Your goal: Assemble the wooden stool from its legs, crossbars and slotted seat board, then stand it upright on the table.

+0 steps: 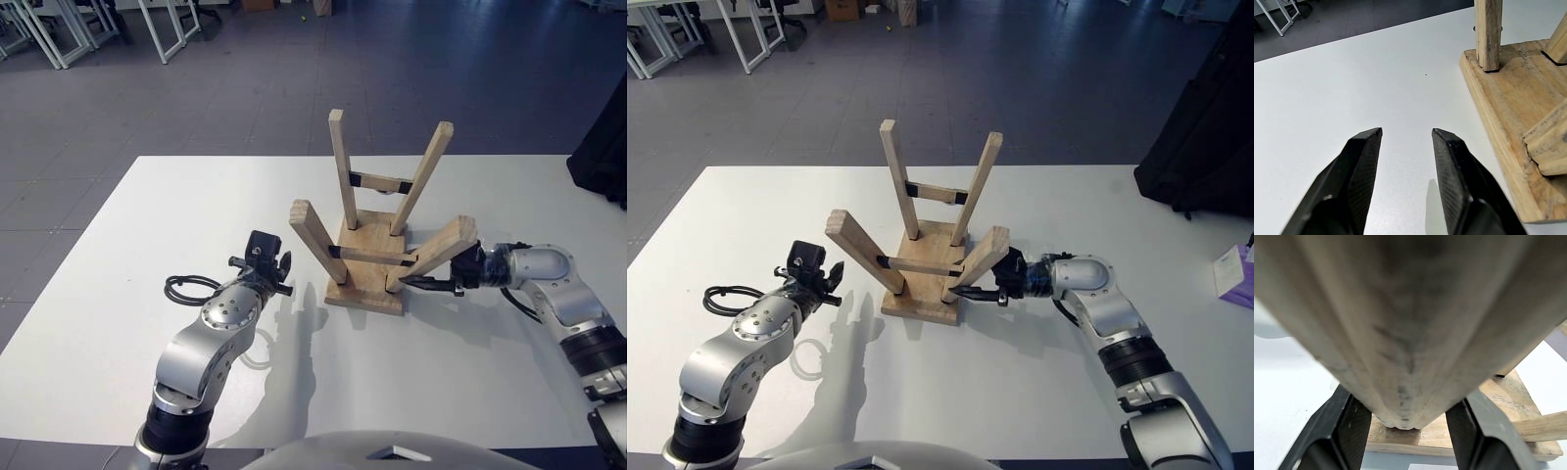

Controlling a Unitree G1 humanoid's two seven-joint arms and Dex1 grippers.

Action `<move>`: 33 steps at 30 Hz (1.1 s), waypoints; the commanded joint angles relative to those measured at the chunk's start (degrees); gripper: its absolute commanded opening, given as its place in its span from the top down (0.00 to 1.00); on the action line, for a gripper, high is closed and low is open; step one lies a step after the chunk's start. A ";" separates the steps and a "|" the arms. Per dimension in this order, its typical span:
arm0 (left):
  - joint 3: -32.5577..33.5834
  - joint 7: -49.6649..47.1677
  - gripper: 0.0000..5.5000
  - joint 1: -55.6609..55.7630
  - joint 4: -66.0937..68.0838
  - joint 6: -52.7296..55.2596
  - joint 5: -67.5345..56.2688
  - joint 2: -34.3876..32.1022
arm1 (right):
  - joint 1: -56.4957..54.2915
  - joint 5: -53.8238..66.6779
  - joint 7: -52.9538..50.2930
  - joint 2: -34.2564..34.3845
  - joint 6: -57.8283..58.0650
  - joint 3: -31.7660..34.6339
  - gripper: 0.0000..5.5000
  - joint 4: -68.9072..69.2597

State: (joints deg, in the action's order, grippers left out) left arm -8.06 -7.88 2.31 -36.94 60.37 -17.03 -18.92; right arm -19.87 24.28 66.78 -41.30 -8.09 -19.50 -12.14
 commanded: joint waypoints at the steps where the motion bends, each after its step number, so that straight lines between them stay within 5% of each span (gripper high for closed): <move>1: -0.66 0.68 0.66 1.38 0.44 1.37 2.21 0.75 | 5.07 -15.14 1.92 -0.67 -1.06 -8.90 0.63 -3.86; 10: -0.74 1.52 0.66 1.09 0.58 1.42 2.74 1.61 | 2.08 -15.49 1.90 -0.44 0.07 -10.01 0.63 -4.76; 18: 17.66 -0.86 0.66 -8.94 2.65 -4.26 5.48 1.15 | 2.80 -14.71 0.48 -0.74 3.66 -9.91 0.63 -5.87; 20: 15.43 -0.86 0.66 -8.00 0.92 -3.69 5.56 3.25 | 2.62 -14.82 0.15 -0.47 3.95 -9.97 0.63 -6.37; 24: -6.94 8.76 0.66 0.47 -7.60 -0.38 -2.53 8.91 | 1.60 -14.93 0.17 0.07 5.09 -10.31 0.63 -6.81; 27: -16.32 12.22 0.66 8.02 -8.92 2.41 -5.21 12.44 | -0.04 -15.04 1.24 0.74 6.36 -11.08 0.63 -7.49; 33: -15.05 15.92 0.66 10.47 -9.06 4.73 -5.71 11.61 | -1.70 -14.95 1.92 1.54 7.07 -11.60 0.63 -8.41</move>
State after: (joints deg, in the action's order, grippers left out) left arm -12.99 -3.12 5.79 -40.84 66.82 -13.81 -10.67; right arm -25.51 23.07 68.32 -41.63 -8.15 -21.50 -17.10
